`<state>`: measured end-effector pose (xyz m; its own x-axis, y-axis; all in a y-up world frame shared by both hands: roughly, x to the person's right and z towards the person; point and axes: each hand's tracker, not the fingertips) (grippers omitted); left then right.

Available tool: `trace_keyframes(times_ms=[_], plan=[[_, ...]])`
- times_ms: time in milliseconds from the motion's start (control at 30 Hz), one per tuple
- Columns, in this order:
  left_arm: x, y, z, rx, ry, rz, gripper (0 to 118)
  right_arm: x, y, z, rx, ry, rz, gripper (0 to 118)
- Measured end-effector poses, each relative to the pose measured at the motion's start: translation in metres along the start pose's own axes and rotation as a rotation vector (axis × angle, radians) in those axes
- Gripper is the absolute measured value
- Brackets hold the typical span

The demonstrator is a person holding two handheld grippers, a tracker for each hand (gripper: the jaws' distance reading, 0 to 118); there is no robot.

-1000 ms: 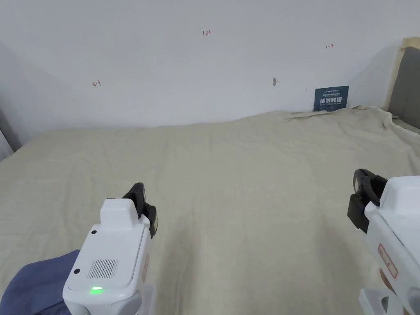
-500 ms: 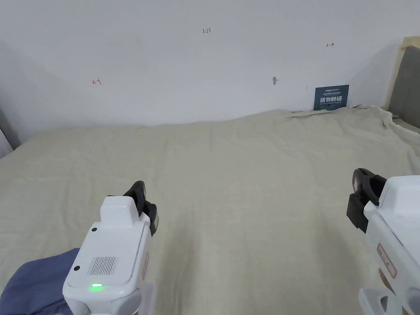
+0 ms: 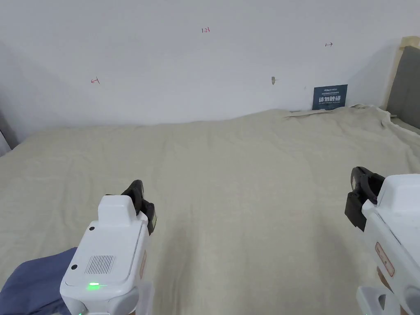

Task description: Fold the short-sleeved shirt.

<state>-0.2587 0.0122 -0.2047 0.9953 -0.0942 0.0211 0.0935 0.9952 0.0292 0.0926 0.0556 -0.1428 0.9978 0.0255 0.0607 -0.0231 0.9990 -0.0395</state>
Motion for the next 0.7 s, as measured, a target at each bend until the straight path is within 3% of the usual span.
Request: trace_keyframes(times_ms=[700], plan=[[-0.0039, 0.0001, 0.0005, -0.006, 0.000, 0.023, 0, 0.0041, -0.0001, -0.0030, 0.007, -0.002, 0.009, 0]])
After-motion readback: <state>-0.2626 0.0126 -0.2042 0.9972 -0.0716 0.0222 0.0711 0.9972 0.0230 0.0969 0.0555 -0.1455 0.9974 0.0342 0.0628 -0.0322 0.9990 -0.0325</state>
